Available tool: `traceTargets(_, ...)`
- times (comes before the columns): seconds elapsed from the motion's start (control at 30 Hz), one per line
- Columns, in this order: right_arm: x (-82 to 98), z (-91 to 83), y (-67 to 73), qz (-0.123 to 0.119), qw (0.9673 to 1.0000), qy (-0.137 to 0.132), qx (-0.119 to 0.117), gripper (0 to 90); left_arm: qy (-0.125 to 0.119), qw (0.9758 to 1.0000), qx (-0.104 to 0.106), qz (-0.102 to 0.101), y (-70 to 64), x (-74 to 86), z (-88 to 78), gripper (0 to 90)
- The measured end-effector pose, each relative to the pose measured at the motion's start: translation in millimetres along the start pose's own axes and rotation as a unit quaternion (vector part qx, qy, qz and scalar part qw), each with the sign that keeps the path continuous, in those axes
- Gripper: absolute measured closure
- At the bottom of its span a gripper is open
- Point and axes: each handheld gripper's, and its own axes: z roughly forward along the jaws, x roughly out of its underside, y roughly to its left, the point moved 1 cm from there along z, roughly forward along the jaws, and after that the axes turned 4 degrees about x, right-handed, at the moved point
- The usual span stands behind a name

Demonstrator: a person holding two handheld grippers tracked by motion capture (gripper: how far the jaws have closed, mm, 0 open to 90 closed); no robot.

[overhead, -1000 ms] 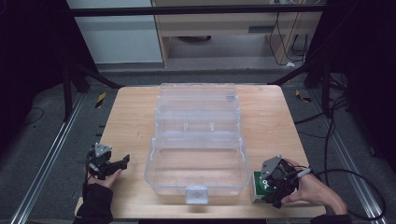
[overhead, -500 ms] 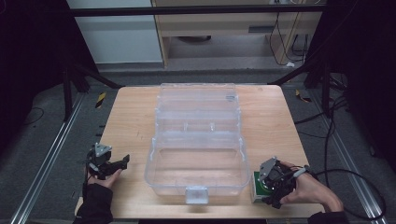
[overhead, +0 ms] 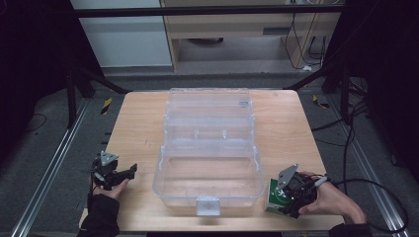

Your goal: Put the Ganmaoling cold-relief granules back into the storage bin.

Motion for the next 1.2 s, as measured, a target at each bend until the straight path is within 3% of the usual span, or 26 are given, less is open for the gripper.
traceTargets(0.23, 1.9, -10.1, -0.1, 0.011, 0.9997, -0.02, 0.008, 16.1, 0.001, 1.0, 0.001, 0.001, -0.4, 0.0, 0.2, 23.1)
traceTargets(0.7, -3.8, -55.4, 2.0, 0.025, 0.998, -0.051, 0.029, 16.1, 0.002, 1.0, 0.001, 0.001, -0.7, 0.0, 0.4, 23.0)
traceTargets(1.2, -24.5, -95.9, 3.2, 0.005, 0.9972, -0.063, 0.041, 16.1, 0.002, 1.0, 0.001, 0.0, -0.3, 0.1, 0.5, 23.1)
